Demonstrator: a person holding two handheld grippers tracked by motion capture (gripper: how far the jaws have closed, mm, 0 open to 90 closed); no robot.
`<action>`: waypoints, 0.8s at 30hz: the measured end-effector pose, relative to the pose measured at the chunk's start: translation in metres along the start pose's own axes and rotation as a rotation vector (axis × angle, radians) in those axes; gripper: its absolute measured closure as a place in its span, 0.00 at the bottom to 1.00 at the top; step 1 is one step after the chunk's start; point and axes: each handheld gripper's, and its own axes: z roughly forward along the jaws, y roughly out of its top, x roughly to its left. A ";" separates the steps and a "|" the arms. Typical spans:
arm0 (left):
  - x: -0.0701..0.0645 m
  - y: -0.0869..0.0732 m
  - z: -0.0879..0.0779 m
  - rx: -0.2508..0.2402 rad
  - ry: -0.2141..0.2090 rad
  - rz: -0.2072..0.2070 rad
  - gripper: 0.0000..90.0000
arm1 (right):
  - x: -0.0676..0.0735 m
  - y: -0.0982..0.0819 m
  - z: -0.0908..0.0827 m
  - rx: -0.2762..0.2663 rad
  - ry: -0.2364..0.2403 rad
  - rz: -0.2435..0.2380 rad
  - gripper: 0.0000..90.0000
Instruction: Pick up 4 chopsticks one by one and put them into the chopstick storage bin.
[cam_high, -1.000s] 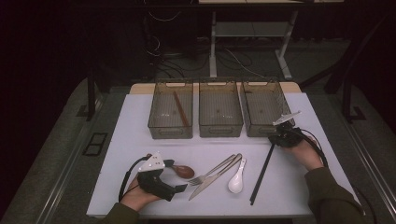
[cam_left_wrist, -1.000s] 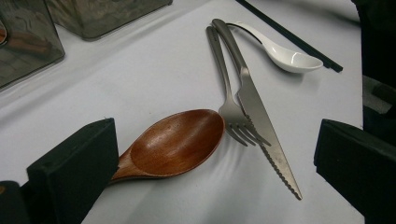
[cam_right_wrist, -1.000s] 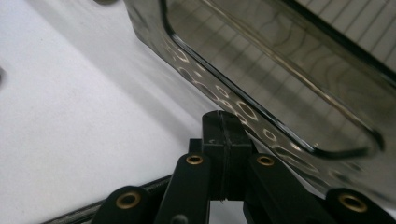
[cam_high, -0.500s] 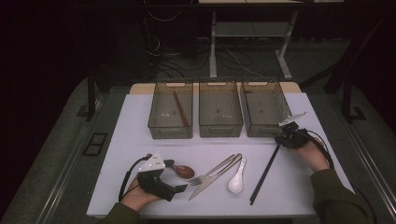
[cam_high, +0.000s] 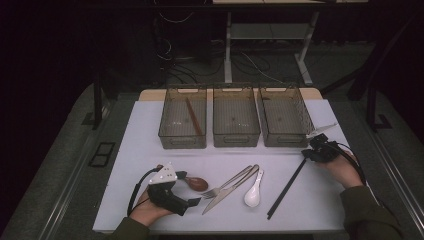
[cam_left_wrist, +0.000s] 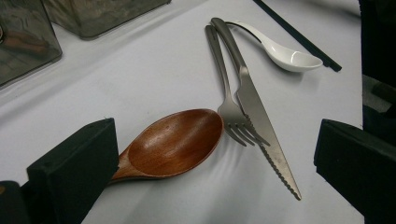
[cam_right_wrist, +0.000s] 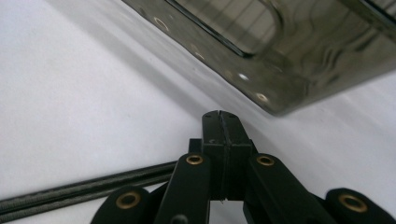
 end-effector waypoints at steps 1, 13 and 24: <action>0.000 0.000 0.000 -0.001 0.000 0.000 0.00 | -0.001 -0.001 -0.001 -0.007 0.001 0.002 0.99; 0.000 0.000 0.000 -0.001 -0.001 0.000 0.00 | 0.038 0.003 -0.023 -0.064 0.232 -0.162 0.79; 0.000 0.000 0.001 -0.003 0.000 -0.003 0.00 | 0.104 -0.002 -0.033 -0.024 0.468 -0.473 0.69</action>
